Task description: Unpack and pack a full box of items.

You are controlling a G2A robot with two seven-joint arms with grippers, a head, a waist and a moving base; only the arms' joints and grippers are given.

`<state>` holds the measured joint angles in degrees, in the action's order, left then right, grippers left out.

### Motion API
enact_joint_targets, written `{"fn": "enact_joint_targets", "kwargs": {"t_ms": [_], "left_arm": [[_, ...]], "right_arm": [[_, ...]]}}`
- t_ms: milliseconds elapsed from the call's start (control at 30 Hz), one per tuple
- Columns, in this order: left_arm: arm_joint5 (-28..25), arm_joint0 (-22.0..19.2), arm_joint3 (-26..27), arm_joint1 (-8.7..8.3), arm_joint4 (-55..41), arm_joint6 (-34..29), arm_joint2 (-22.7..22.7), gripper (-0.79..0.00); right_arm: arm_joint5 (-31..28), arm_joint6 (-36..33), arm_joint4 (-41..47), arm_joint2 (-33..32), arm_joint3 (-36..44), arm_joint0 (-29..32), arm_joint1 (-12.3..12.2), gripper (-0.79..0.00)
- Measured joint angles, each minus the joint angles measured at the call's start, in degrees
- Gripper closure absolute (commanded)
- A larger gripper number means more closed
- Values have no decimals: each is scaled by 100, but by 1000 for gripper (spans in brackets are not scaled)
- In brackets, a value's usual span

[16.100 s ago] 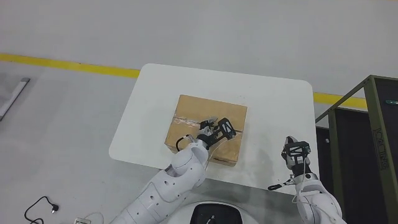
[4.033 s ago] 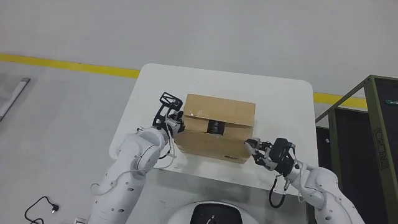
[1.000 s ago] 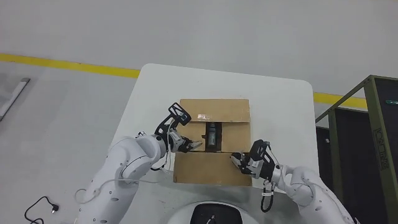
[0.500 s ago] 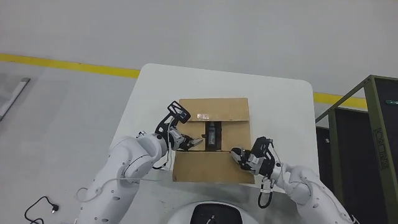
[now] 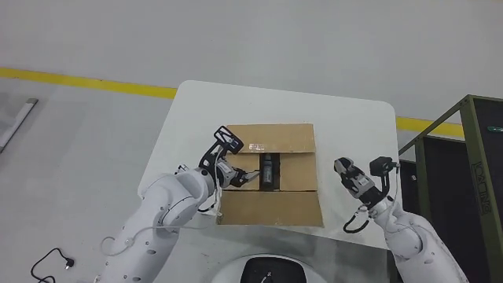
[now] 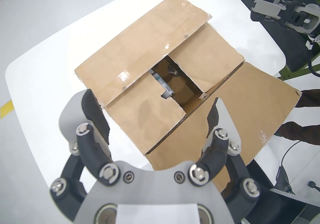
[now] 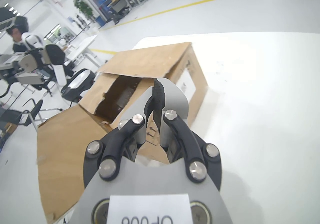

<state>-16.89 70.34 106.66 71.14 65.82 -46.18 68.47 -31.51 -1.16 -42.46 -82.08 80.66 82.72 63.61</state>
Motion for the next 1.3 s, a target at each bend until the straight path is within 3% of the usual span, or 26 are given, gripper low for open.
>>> {"fn": "enact_joint_targets", "kwargs": {"t_ms": [133,433,833,933,1033,1200,1300], "left_arm": [[159,-70,-199,19,24,188,-93,-785],[358,-172,-452,41,-22,380,-186,-785],[393,-89,-341,8,68,336,-119,-785],[417,-18,-240,-6,45,327,-61,-785],[396,82,-146,-24,-2,352,18,-785],[395,170,-84,-39,-23,477,74,-785],[482,206,-33,-38,-90,650,113,-785]], "right_arm": [[249,-8,-190,300,-267,-145,61,0],[54,32,-208,907,-562,-334,185,0],[-409,-179,8,1015,-253,-129,188,-3],[-336,-129,-106,738,-112,-111,136,-299],[-212,-147,-398,447,97,-122,77,-529],[-71,-290,-1301,397,392,-233,29,-643],[-113,-340,-1851,572,479,-376,31,-640]]}}
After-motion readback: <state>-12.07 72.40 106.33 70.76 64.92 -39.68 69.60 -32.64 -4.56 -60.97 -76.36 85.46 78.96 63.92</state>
